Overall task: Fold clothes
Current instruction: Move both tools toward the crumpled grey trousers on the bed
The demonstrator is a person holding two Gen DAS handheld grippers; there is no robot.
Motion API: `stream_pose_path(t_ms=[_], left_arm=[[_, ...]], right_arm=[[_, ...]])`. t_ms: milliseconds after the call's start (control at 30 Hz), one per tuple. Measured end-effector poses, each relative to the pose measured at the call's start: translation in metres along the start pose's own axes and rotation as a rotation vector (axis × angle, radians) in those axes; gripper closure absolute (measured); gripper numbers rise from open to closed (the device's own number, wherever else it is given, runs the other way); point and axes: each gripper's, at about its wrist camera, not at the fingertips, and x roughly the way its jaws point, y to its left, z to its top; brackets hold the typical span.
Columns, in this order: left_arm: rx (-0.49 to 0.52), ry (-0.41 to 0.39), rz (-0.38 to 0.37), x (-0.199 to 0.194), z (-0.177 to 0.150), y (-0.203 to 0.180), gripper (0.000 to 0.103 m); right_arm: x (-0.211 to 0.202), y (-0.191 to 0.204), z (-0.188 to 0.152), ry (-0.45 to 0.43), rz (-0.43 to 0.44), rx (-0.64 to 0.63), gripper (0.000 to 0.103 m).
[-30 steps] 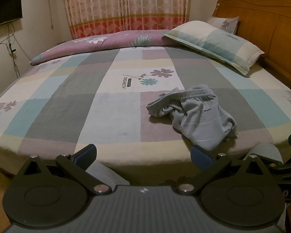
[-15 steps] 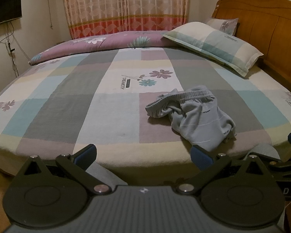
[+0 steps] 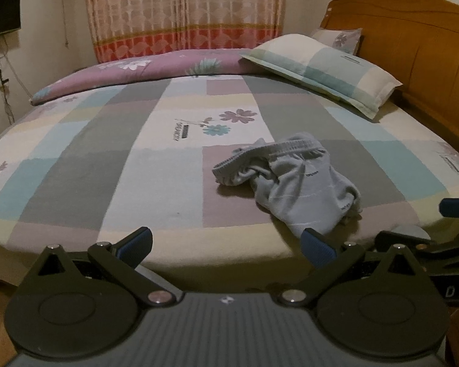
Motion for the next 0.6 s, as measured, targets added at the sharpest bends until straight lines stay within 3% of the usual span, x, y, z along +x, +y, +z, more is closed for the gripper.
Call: stream_pose_path(t_ms=[333, 600], left_arm=[[-0.020, 0.062, -0.021, 0.028, -0.006, 0.004, 0.001], [-0.037, 0.034, -0.046, 0.044, -0.006, 0.007, 0.001]], right_arm=[[0.024, -0.001, -0.004, 0.034, 0.027, -0.018, 0.000], [0.045, -0.005, -0.001, 0.013, 0.082, -0.047, 0.000]])
